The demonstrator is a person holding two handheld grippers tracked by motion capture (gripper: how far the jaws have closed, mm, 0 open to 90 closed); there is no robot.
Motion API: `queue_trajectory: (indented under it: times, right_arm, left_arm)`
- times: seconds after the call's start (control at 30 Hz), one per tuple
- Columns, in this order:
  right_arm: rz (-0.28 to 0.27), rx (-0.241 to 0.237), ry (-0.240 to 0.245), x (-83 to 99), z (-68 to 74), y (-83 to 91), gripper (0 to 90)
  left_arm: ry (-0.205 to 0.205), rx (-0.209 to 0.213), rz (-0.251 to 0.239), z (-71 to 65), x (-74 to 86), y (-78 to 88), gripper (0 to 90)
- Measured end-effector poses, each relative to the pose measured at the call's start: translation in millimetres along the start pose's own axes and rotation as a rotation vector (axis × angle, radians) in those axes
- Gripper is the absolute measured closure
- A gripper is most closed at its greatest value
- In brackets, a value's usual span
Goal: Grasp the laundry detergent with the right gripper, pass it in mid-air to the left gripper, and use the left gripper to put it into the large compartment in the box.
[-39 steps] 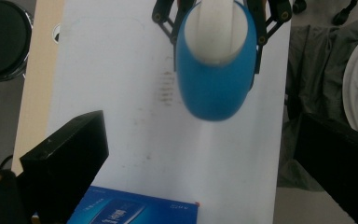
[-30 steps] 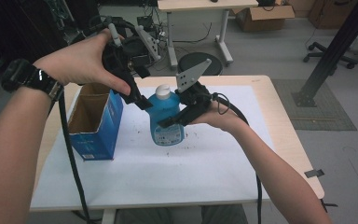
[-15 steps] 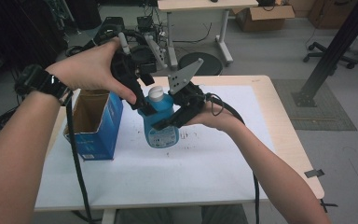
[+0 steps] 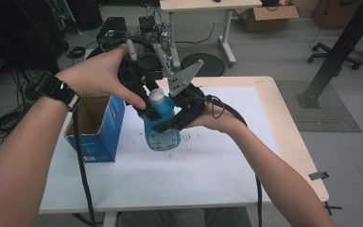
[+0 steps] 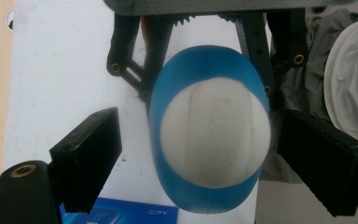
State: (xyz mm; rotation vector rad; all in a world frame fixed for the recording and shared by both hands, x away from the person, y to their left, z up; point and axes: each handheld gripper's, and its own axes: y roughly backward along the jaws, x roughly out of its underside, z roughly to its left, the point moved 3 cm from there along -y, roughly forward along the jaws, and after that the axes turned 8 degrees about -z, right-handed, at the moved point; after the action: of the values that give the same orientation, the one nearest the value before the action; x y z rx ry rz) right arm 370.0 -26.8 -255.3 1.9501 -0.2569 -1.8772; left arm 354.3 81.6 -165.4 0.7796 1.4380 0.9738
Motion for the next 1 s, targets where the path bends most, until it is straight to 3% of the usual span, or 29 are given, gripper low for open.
queue_trajectory:
  times: [1.0]
  right_arm:
    - [-0.003, 0.011, -0.002, 3.7, 0.5, 1.2, 42.6]
  left_arm:
    - [-0.009, 0.017, 0.021, -1.5, -2.7, -6.4, 29.2]
